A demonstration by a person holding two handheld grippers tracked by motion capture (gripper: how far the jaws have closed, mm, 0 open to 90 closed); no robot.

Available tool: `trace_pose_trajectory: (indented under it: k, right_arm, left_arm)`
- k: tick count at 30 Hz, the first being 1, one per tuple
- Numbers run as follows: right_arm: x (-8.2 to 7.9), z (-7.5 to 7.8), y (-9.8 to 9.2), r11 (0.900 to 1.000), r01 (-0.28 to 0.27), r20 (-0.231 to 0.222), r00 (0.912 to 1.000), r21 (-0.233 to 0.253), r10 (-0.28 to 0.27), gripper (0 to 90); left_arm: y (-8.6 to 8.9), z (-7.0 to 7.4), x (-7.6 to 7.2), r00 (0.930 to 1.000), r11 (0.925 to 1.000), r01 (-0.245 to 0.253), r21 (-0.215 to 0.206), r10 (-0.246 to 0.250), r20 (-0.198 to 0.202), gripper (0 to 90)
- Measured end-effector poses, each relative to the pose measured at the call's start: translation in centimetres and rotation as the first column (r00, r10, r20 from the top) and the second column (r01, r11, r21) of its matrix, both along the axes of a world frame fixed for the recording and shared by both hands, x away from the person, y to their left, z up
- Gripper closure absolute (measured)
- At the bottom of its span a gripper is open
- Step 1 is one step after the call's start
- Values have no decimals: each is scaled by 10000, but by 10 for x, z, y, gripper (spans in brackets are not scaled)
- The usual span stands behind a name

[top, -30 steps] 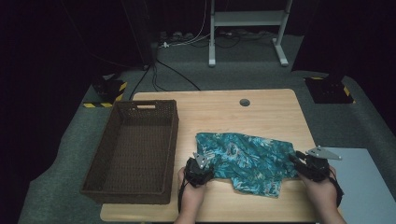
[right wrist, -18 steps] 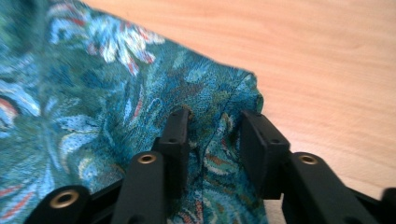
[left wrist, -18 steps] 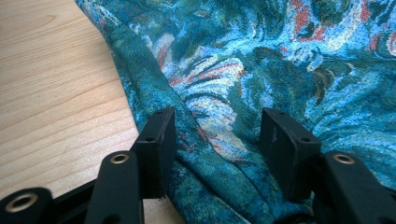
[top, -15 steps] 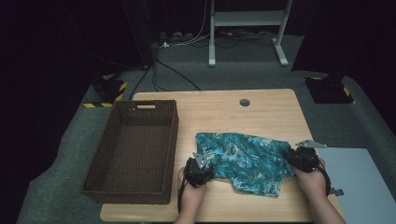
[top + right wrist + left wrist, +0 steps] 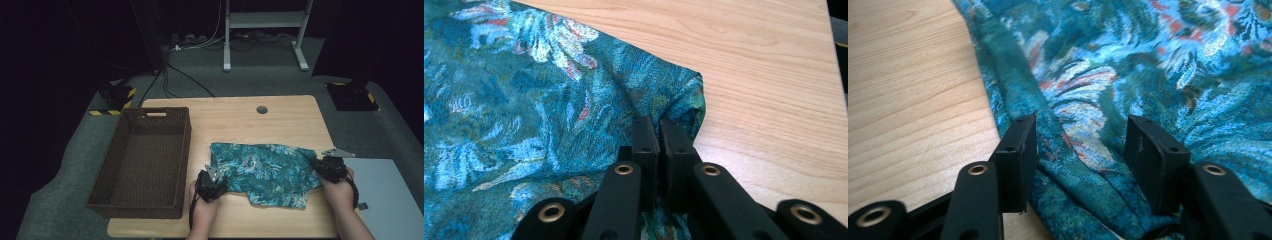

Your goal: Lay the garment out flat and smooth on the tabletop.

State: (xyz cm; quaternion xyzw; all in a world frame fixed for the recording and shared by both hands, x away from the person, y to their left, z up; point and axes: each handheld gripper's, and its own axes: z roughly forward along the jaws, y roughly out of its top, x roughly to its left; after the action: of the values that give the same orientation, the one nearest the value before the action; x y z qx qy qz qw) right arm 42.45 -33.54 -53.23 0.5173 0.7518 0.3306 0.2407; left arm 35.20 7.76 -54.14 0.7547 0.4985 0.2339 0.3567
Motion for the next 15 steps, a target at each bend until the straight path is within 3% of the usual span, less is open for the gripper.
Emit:
trace_pose_trajectory:
  k: [6, 9, 15]
  right_arm:
    - [3, 0, -3, 9999, 86, 73, 9999, -71, -86, 834]
    - [-1, 4, -5, 9999, 121, 350, 9993, 9, -122, 790]
    - [-20, 20, -14, 9997, 107, 767, 9970, 201, -122, 760]
  left_arm:
    - [4, 0, 0, 9999, 9999, -103, -115, 102, -116, 467]
    - [5, 0, 0, 9999, 9997, -101, -206, 98, -120, 464]
    - [6, 4, -7, 9994, 9974, 170, -698, -149, 307, 455]
